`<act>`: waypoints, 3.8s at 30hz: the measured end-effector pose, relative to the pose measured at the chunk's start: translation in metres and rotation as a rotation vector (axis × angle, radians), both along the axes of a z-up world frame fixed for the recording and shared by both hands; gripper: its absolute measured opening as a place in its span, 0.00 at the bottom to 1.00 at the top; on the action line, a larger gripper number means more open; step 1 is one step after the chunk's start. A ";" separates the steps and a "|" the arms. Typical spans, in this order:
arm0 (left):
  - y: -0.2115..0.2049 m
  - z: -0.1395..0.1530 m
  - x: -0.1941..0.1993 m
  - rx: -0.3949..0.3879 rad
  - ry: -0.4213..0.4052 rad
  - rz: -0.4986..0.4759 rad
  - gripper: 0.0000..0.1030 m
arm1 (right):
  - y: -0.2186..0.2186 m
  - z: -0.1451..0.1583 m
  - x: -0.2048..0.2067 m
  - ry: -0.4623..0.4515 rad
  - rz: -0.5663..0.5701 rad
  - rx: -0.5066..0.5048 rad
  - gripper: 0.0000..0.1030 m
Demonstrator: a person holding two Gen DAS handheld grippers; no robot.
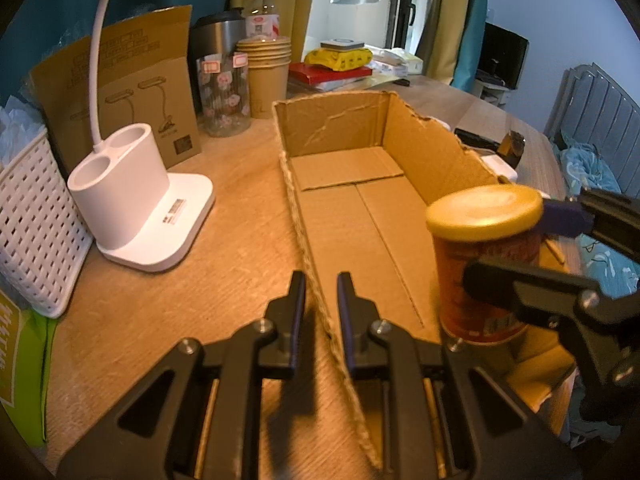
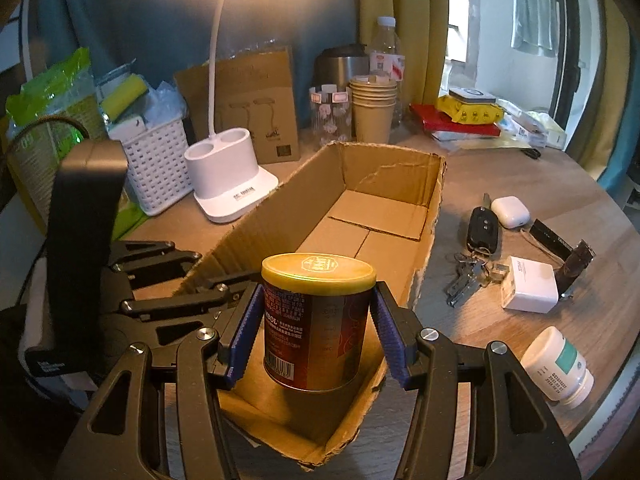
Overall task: Organize rigid objects
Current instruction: 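Carry the can into the cardboard box and open the right gripper, then move the right gripper to the white pill bottle and grasp it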
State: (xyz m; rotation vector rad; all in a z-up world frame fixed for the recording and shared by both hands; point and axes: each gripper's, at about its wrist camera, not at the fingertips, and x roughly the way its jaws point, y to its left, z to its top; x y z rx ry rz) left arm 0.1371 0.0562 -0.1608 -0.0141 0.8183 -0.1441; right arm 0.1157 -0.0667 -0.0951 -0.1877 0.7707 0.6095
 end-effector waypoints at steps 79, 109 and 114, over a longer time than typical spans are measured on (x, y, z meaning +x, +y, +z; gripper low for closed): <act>0.001 -0.002 0.002 -0.006 0.007 -0.001 0.17 | -0.178 -0.023 0.056 -0.034 -0.425 -0.090 0.72; 0.001 -0.002 0.003 -0.006 0.008 -0.001 0.17 | -0.137 -0.053 0.044 0.064 -0.261 -0.126 0.46; 0.001 -0.002 0.003 -0.006 0.008 -0.001 0.17 | -0.133 -0.050 0.042 0.058 -0.243 -0.120 0.45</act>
